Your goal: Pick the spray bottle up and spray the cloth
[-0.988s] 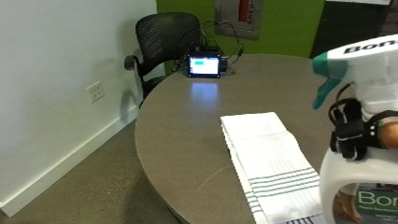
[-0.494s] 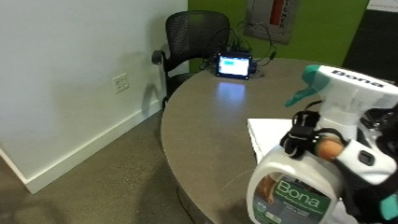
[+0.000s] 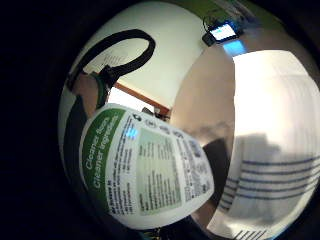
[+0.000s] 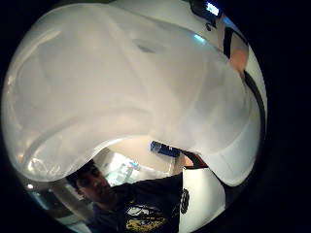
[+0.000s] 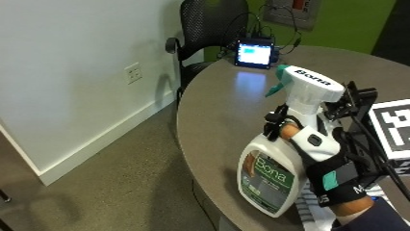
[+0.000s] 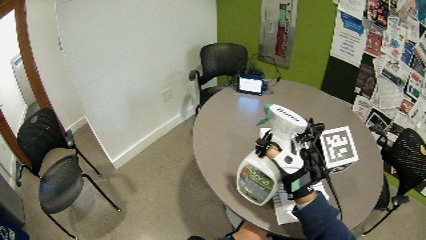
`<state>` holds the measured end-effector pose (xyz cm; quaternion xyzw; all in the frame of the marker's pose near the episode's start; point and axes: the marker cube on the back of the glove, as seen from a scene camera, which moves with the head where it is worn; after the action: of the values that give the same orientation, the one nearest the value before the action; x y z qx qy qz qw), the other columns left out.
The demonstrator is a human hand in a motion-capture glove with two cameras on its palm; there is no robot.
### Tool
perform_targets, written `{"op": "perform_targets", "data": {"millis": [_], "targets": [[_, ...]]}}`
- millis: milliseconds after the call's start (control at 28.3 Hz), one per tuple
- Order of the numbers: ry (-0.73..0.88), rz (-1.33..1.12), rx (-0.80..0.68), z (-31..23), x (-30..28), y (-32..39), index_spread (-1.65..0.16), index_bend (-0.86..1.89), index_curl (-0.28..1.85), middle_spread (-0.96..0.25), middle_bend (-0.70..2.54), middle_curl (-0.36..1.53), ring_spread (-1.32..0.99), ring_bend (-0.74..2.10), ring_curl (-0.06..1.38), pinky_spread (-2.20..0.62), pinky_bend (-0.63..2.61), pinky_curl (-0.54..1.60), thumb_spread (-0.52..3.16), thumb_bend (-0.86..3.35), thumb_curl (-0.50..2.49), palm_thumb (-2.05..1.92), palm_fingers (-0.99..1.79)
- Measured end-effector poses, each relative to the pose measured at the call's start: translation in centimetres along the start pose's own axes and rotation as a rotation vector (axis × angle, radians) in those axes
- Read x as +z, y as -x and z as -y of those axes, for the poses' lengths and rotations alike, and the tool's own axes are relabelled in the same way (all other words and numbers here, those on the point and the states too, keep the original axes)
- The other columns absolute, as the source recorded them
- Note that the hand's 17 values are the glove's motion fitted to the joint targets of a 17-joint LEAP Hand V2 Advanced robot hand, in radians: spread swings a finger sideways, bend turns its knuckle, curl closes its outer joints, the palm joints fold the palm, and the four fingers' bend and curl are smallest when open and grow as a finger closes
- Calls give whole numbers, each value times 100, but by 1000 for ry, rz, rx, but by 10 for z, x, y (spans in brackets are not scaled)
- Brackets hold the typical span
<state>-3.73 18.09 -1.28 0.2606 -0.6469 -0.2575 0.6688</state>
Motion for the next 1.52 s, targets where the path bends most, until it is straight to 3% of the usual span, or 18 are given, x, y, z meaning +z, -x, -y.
{"op": "perform_targets", "data": {"millis": [529, 811, 1058, 1199, 1305, 1517], "targets": [[-56, -80, -27, -2, 5, -16, -29, 19, 57, -13, 59, 50, -29, 47, 45, -22, 23, 37, 40, -3, 72, 100, 127], [14, -87, -43, -10, 4, -26, -30, 18, 57, -13, 56, 49, -29, 45, 45, -22, 24, 38, 42, -4, 72, 100, 122], [115, -147, -35, -15, -1, -32, -30, 10, 53, -14, 41, 46, -24, 40, 44, -18, 32, 40, 55, -4, 70, 95, 102], [210, -229, -10, -19, -7, -24, -32, 4, 48, -9, 31, 43, -18, 33, 43, -6, 38, 44, 72, -8, 67, 79, 65], [278, -257, 48, -32, -19, -12, -34, 8, 45, -7, 26, 42, -14, 30, 43, 0, 42, 44, 81, -5, 65, 74, 56], [121, -324, 108, -64, -77, 19, -35, 18, 42, -5, 23, 39, -9, 24, 36, 9, 31, 37, 94, -2, 64, 73, 68]]}}
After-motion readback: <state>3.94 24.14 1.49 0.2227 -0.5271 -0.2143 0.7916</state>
